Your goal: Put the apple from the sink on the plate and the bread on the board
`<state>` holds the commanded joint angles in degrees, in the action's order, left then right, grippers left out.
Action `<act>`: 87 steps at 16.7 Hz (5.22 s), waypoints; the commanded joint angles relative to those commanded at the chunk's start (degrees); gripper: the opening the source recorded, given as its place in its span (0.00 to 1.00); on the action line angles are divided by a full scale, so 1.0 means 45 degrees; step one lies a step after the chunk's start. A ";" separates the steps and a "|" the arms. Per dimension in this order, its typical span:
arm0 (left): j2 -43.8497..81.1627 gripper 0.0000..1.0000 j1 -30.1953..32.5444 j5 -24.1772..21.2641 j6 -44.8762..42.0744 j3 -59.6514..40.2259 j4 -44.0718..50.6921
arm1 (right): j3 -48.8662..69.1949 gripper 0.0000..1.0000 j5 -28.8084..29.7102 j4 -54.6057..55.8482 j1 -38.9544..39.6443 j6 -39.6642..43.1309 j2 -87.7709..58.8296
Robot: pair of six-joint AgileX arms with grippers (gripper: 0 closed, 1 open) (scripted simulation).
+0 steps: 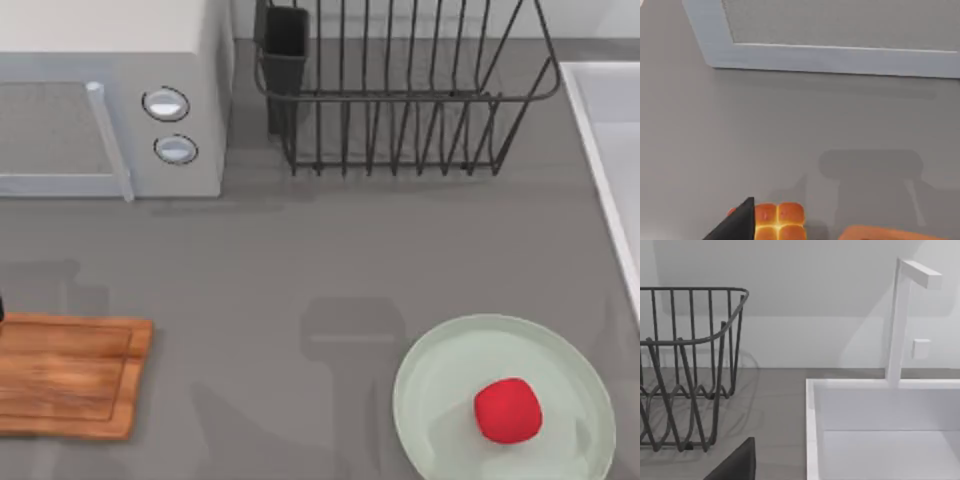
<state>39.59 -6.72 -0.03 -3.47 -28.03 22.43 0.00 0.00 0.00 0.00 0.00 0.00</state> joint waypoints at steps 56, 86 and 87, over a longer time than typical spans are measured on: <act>1.5469 0.00 -0.2269 -0.0074 -0.1179 -0.7713 0.4243 | 0.0000 1.00 0.0000 0.0000 0.0000 0.0000 0.0000; 1.1591 0.00 -0.1578 -0.0792 -1.2636 -1.0056 1.0073 | 0.0000 1.00 0.0000 0.0000 0.0000 0.0000 0.0000; 1.1486 0.00 -0.1439 -0.0844 -1.4219 -0.9845 1.0186 | 0.0000 1.00 0.0000 0.0000 0.0000 0.0000 0.0000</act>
<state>91.28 -13.19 -3.83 -67.45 -72.33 68.27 0.00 0.00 0.00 0.00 0.00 0.00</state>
